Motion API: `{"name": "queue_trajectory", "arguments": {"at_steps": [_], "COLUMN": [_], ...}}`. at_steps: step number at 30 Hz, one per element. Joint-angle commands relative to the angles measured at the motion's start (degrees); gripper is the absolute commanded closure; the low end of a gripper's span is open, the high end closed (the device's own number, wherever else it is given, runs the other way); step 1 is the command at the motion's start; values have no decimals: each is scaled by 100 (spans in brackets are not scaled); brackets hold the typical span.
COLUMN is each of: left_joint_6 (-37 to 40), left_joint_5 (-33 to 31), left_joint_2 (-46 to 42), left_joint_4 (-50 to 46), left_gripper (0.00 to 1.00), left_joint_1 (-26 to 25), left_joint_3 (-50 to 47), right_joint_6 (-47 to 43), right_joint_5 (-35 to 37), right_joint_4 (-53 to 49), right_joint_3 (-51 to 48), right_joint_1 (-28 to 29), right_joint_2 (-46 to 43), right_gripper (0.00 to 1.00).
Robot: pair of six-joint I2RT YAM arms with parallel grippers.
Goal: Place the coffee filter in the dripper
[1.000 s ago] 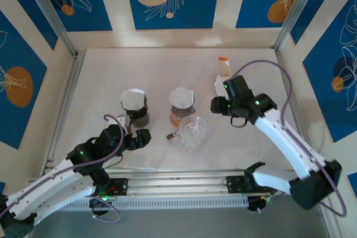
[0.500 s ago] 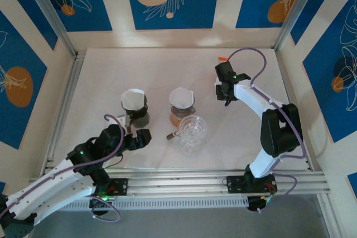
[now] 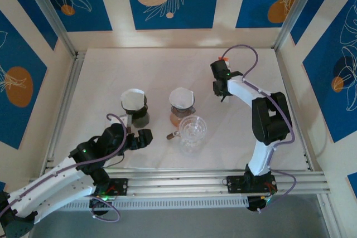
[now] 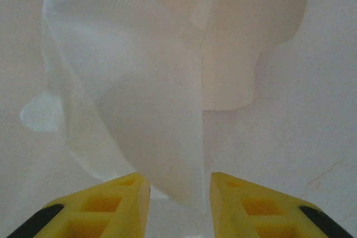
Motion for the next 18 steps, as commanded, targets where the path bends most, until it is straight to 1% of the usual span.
{"name": "queue_trajectory", "arguments": {"at_steps": [1, 7, 10, 16, 18], "left_joint_6": [69, 68, 53, 33, 42], "left_joint_5": [16, 1, 7, 37, 73], "left_joint_2": [-8, 2, 10, 10, 27], "left_joint_4": [64, 68, 59, 102, 129], "left_gripper": [0, 0, 0, 0, 0], "left_joint_1": [58, 59, 59, 55, 59], "left_joint_3": [140, 144, 126, 109, 106], "right_joint_6": [-106, -159, -181, -84, 52], "right_joint_5": [267, 401, 430, 389, 394], "right_joint_4": [85, 147, 175, 111, -64], "right_joint_3": [203, 278, 281, 163, 64], "right_joint_1": [-67, -113, -109, -90, -49], "right_joint_2": [154, 325, 337, 55, -144], "right_gripper": [66, 69, 78, 99, 100]}}
